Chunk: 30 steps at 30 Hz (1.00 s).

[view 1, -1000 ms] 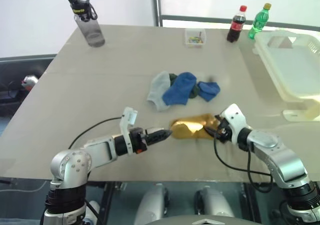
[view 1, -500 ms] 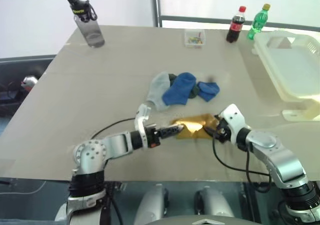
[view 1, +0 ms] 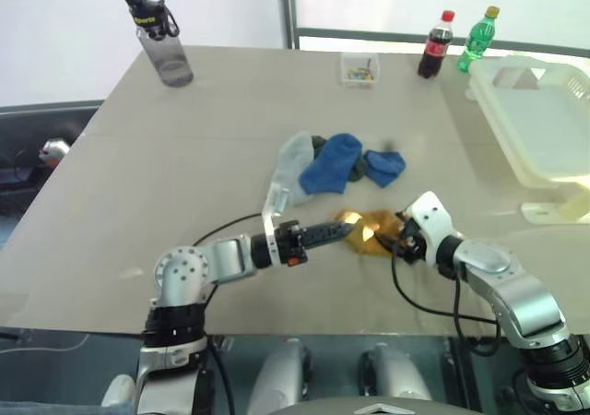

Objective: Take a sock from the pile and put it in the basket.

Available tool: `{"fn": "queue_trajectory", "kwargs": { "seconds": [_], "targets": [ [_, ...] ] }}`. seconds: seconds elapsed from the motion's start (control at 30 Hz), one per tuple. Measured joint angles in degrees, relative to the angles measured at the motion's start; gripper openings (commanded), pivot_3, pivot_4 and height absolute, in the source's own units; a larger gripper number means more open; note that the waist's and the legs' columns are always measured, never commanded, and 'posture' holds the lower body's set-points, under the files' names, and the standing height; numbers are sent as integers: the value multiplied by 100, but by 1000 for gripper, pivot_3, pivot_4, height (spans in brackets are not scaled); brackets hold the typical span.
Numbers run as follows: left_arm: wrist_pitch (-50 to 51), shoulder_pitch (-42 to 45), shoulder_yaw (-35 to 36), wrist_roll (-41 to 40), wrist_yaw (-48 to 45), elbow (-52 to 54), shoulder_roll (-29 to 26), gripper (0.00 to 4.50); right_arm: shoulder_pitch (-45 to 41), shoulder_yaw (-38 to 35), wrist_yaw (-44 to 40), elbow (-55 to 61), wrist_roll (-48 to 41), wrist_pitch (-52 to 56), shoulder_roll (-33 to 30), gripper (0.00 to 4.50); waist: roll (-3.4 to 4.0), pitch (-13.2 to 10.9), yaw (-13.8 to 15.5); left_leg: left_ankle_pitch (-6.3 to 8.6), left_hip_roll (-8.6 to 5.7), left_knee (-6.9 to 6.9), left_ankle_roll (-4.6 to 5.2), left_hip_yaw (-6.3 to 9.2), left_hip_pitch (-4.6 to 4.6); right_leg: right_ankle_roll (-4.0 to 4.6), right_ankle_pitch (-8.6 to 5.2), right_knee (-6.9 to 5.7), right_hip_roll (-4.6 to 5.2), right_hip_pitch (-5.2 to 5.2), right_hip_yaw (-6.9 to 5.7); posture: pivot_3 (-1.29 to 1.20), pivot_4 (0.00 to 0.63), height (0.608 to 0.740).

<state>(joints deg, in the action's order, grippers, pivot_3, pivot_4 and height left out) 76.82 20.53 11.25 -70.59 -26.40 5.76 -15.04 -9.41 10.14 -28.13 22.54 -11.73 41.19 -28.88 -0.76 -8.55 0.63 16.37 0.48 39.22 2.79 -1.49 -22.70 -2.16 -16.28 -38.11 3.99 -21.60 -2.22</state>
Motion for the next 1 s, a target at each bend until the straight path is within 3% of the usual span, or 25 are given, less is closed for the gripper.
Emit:
{"fn": "queue_trajectory", "kwargs": {
  "seconds": [0.4, 1.0],
  "targets": [
    [-471, 321, -600, 469, -495, -329, 353, 4440, -62, -23, 0, 35, 75, -17, -40, 3387, 4, -4, 4, 0, -1, -2, 0, 0, -8, 0, 0, 5, -3, -3, -1, 0, 150, 740],
    [-859, 637, -850, 1101, -1064, -833, 342, 4440, 746, -1577, -893, 956, -691, -252, -1097, 3387, 6, -18, 24, 1, -3, -3, 3, 3, -20, -2, -1, 18, -4, -3, -5, 0, 150, 740]
  ]
}}
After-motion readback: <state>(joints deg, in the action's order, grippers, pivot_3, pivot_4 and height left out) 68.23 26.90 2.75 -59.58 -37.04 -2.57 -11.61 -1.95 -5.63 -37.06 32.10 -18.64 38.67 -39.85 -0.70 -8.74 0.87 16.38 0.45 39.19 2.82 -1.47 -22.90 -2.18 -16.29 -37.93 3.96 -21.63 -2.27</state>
